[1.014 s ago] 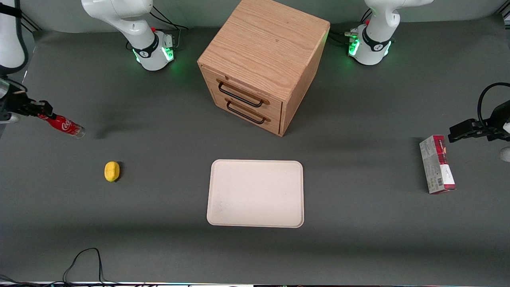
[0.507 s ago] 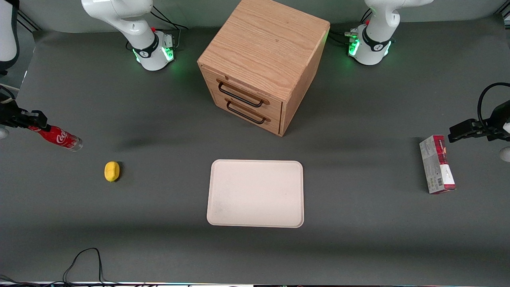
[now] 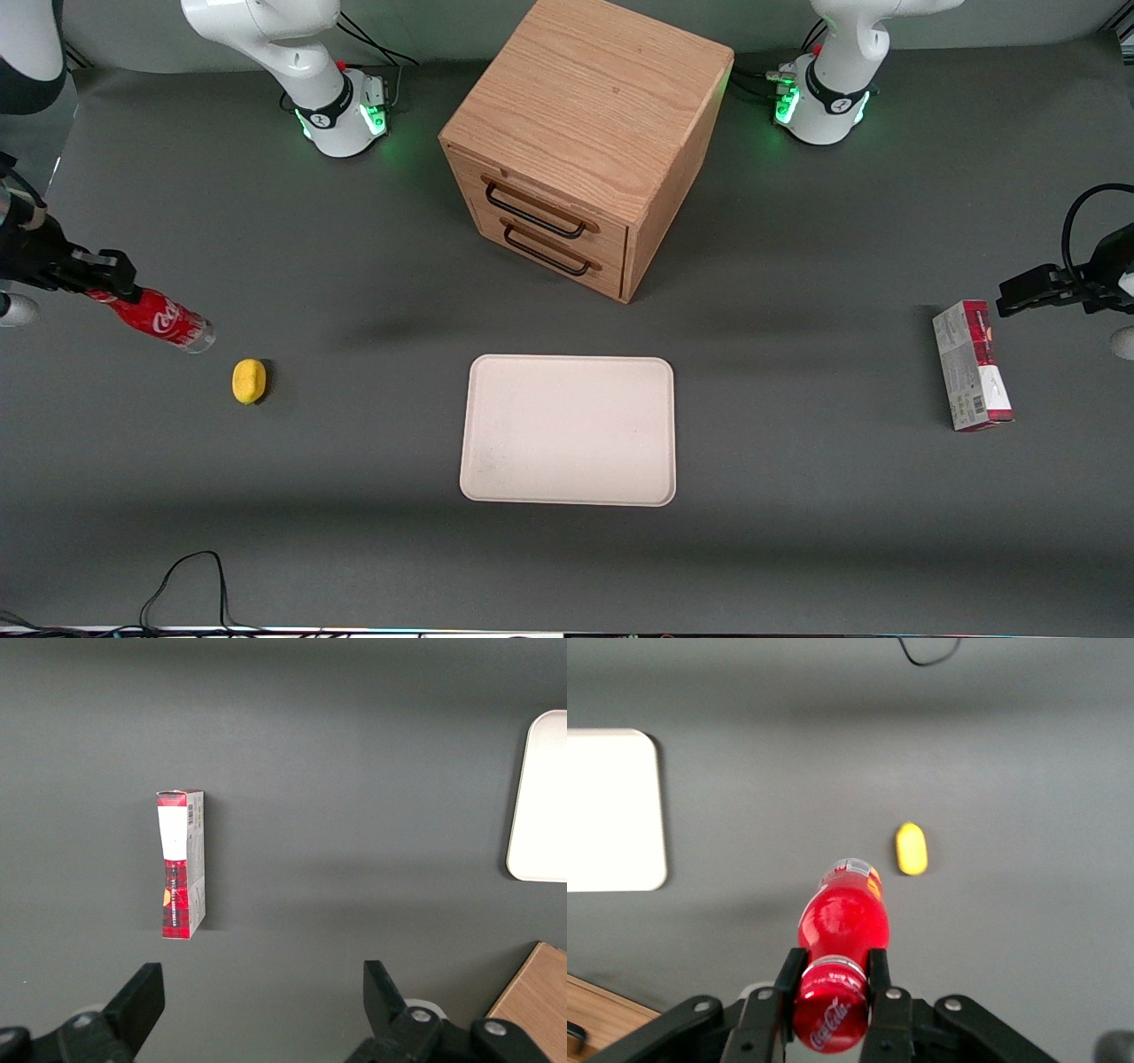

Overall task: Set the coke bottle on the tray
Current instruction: 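Lift the bottle and carry it past the yellow object toward the tray, then lower the bottle onto the cream tray's edge with the right gripper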

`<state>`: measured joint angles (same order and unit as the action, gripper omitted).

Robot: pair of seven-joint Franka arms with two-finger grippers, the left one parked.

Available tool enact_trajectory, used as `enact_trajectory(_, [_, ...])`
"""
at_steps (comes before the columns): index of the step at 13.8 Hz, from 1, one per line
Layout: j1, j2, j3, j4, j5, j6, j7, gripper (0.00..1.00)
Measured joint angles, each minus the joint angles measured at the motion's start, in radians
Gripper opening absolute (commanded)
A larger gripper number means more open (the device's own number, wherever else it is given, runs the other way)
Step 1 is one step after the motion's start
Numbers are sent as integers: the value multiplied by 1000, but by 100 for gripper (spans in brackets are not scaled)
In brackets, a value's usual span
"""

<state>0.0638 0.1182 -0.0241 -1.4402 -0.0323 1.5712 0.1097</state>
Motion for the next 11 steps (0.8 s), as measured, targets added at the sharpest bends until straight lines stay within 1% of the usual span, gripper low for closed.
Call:
enact_trajectory(4, [1, 146, 120, 197, 2, -51, 133, 0])
enact_trajectory(8, [5, 263, 256, 322, 1, -61, 281, 0])
enact_trajectory(10, [30, 329, 306, 384, -12, -41, 366, 0])
enact_trajectory(11, [49, 364, 322, 415, -30, -22, 402, 0])
